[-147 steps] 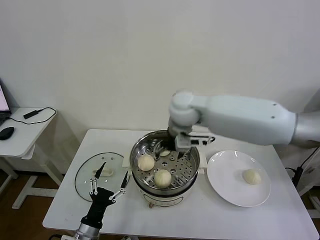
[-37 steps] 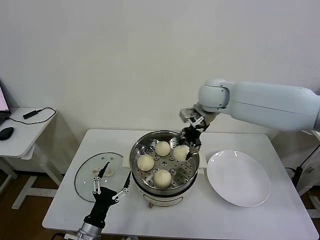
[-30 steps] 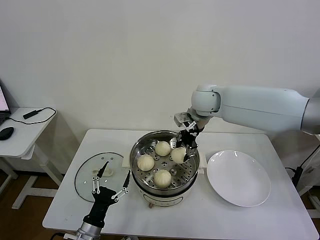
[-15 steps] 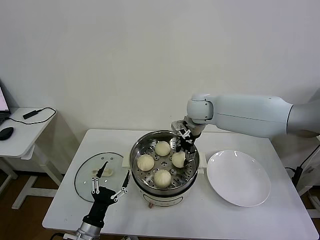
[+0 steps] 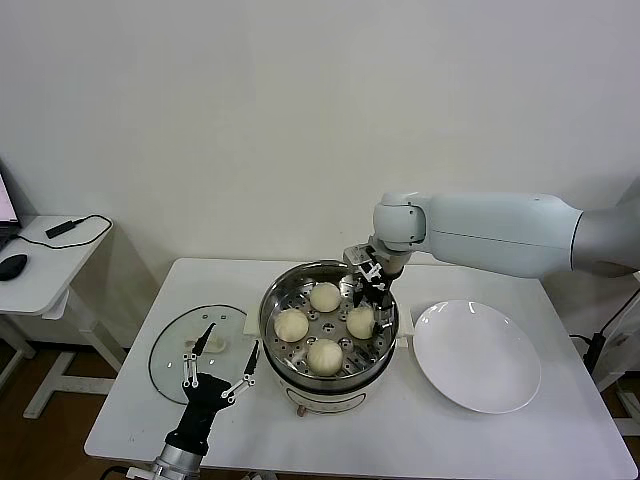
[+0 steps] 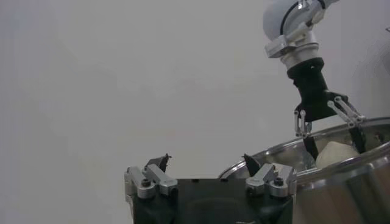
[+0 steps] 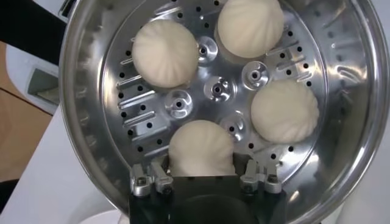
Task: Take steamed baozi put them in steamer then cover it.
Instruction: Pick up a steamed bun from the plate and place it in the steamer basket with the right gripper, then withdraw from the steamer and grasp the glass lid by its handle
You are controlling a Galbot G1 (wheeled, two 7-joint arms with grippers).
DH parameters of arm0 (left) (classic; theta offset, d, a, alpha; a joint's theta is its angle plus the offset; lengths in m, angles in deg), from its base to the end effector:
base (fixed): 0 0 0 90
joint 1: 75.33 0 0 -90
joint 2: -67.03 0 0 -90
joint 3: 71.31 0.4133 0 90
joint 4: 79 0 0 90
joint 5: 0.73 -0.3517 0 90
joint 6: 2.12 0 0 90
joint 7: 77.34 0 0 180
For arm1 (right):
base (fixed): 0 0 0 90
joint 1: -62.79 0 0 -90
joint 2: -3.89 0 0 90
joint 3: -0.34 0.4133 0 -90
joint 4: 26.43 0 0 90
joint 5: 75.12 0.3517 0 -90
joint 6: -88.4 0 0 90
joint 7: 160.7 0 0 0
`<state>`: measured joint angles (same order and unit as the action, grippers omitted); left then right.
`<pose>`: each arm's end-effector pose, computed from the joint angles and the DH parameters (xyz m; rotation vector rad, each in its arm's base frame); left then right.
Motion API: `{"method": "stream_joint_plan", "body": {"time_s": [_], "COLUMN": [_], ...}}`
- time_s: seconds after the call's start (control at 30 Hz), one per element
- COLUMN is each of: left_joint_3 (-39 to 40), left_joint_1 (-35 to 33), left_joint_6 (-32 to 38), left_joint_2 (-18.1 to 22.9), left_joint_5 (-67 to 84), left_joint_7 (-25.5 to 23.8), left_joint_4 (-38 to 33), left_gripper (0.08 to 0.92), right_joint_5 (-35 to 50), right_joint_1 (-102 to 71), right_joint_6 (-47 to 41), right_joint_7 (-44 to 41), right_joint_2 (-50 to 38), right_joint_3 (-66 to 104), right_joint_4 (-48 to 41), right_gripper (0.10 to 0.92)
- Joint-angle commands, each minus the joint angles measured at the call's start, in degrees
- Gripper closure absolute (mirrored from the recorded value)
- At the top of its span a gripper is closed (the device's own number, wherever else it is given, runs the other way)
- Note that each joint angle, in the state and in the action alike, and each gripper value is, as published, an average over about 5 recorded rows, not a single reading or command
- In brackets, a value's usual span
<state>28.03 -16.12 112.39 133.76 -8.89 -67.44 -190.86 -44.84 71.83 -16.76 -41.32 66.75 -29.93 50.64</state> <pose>0.1332 0.0629 -0.4057 0.3618 2.8004 0.4680 0.5929 0.0390 -0.0806 1.6216 -1.0981 1.4600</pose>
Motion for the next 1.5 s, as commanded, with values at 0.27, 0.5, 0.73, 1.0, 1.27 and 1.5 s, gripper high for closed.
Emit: {"method": "stream_joint_plan", "body": {"time_s": [0.27,0.5,0.73,1.0,1.27,1.5], "left_joint_3": [0.18,0.68,1.23,2.13,0.55,-3.6], "left_joint_1": [0.36,1.29,2.63,4.45,6.87,6.04], "left_joint_6": [-0.7,-3.29,-7.47,-12.8,-11.46,-14.44], "left_joint_2": [0.01,-0.17,-0.48,-0.53,-1.16,-2.24], "left_joint_5": [-1.17,-5.68,-10.65,-15.1,-28.51,-46.31], "left_joint_7": [0.31,4.39,8.15,12.43,12.22,10.43], "left_joint_4": [0.34,0.4,-0.78,-1.11,5.43,12.94], "left_gripper": [0.177,0.177,0.177,0.177,0.177,0.177], "right_joint_5": [5.6,12.45,2.5,-5.27,-10.34,-13.29], "right_joint_1": [-2.54,-9.87,-31.15,-61.07,-89.69,-103.61], "right_joint_6": [1.27,12.71,25.64,33.94,36.04,38.08], "right_joint_7": [4.12,45.26,80.82,90.18,87.23,83.2], "right_joint_2": [-6.97,-13.46,-18.47,-22.82,-18.44,-10.22], "right_joint_3": [16.84,25.91,44.68,73.75,100.12,111.52], "right_joint_4": [4.38,8.17,7.69,8.53,11.45,12.04], "right_gripper": [0.203,0.203,0.203,0.203,0.203,0.203]}}
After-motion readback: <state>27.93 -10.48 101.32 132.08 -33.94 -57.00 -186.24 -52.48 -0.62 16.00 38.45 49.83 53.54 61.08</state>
